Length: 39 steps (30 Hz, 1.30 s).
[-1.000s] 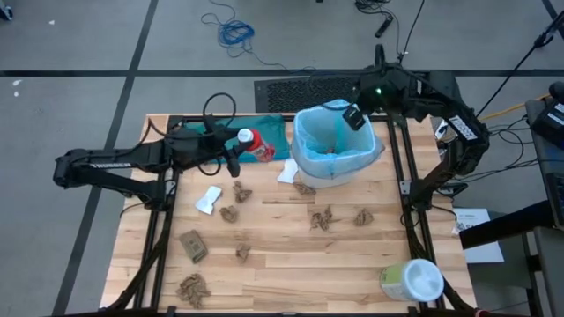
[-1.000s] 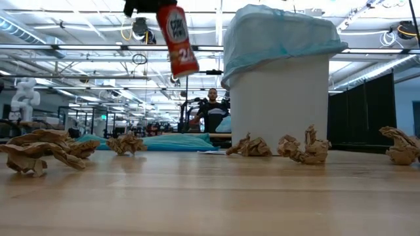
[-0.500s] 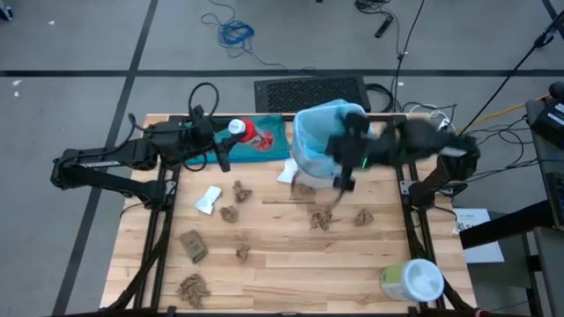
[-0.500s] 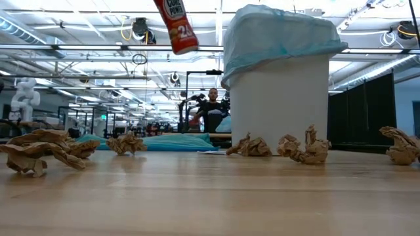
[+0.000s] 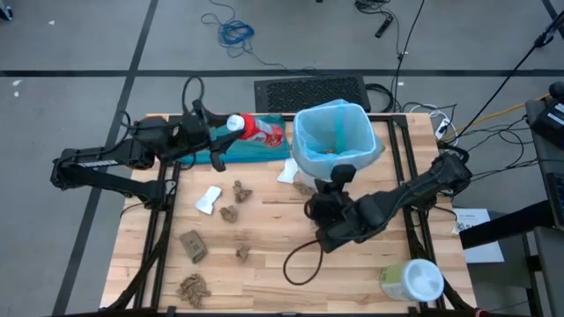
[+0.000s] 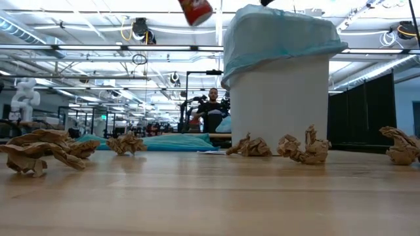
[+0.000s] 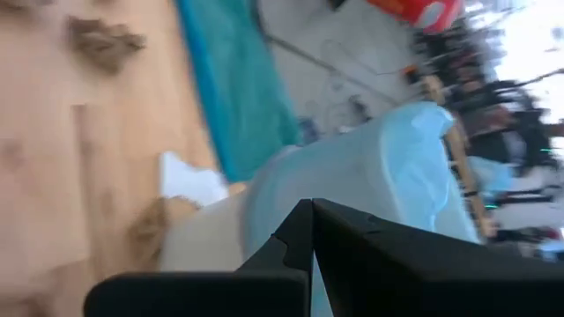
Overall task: Place trash/remove bag and relplace
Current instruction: Put the red bottle into the blue trash bin
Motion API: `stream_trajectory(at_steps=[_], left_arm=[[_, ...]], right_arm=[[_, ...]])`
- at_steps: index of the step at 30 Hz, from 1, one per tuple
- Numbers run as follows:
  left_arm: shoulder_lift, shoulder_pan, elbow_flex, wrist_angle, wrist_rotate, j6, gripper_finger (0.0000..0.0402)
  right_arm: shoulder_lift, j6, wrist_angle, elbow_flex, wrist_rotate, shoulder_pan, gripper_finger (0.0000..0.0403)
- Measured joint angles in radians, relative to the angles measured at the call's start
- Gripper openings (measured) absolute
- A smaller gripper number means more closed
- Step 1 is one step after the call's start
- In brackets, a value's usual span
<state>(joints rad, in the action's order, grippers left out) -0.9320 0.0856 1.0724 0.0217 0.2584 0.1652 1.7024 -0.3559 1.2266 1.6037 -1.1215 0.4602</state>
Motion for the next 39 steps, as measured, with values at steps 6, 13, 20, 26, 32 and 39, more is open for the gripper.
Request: stream_trajectory(at_steps=[6,13,20,26,32,39], left_arm=[[-0.082,0.0,0.11,-0.008,-0.002,0.062,0.0176],[-0.212,0.023,0.245,-0.027,-0.045,0.106,0.0176],[-0.318,0.071,0.339,-0.048,-0.141,0.098,0.0176],[-0.409,0.118,0.419,-0.065,-0.269,0.051,0.0176],[-0.512,0.156,0.532,-0.118,-0.352,0.051,0.0176],[-0.647,0.187,0.73,-0.24,-0.424,0.056,0.0176]], right_arm=[[-0.001,-0.065,-0.054,-0.125,-0.006,-0.051,0.0],[-0.001,-0.13,-0.12,-0.234,0.005,-0.093,0.0],[-0.001,-0.136,-0.207,-0.304,0.123,-0.123,0.0],[-0.002,-0.13,-0.263,-0.318,0.204,-0.126,0.0],[-0.008,-0.112,-0.279,-0.275,0.235,-0.118,0.0003],[-0.008,-0.077,-0.272,-0.22,0.237,-0.118,0.004]])
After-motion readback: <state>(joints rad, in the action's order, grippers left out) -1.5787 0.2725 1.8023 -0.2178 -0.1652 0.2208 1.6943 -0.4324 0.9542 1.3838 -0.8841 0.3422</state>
